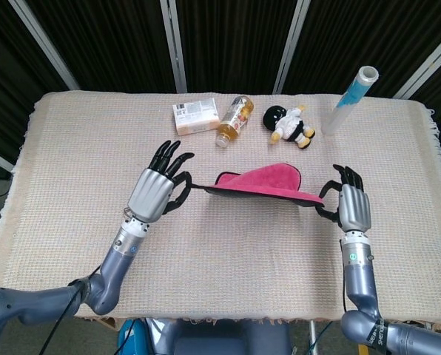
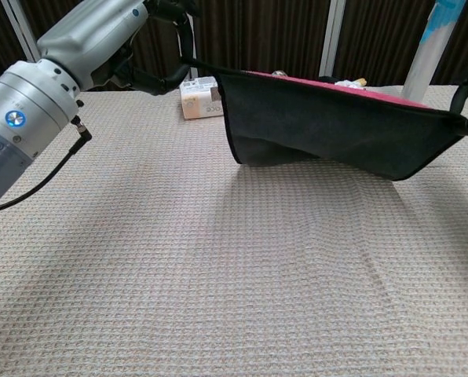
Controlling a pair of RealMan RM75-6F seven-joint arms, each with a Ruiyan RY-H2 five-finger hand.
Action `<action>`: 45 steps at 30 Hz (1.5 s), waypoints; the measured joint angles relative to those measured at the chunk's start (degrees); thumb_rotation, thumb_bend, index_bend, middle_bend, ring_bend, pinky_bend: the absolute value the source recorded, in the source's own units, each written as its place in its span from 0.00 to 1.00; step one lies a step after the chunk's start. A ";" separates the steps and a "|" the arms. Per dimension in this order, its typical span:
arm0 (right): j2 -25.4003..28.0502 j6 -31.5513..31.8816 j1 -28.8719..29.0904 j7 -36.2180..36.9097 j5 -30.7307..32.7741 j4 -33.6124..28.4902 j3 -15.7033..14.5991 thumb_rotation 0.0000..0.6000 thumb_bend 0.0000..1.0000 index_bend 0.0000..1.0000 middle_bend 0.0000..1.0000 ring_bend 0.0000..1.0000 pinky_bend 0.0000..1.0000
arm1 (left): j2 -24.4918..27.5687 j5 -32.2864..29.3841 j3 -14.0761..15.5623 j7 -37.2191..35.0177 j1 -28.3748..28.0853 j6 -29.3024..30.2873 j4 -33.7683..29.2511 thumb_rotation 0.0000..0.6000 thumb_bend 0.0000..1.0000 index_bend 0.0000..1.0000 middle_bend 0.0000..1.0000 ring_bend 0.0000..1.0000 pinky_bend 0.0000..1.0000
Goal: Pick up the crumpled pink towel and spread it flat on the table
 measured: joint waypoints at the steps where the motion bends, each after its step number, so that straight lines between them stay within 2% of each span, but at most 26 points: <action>1: -0.01 0.23 -0.40 0.22 -0.50 -0.15 -0.38 1.00 0.54 0.66 0.15 0.00 0.00 | 0.19 0.52 0.32 0.09 0.38 0.36 -0.48 1.00 0.54 0.62 0.19 0.00 0.00; 14: -0.38 3.40 -5.93 3.06 -7.35 -1.12 -5.80 1.00 0.54 0.66 0.15 0.00 0.00 | 2.34 6.94 5.29 1.20 5.98 4.43 -6.04 1.00 0.54 0.62 0.19 0.00 0.00; 26: -1.94 6.23 -9.37 0.85 -13.36 -2.59 -9.93 1.00 0.54 0.66 0.15 0.00 0.00 | 3.47 9.80 6.97 -0.05 9.74 5.50 -7.14 1.00 0.54 0.62 0.19 0.00 0.00; 45: -4.36 3.76 -11.32 -2.29 -13.35 -1.68 -11.24 1.00 0.54 0.66 0.15 0.00 0.00 | 1.63 11.51 9.20 -2.73 13.30 2.46 -3.82 1.00 0.54 0.62 0.19 0.00 0.00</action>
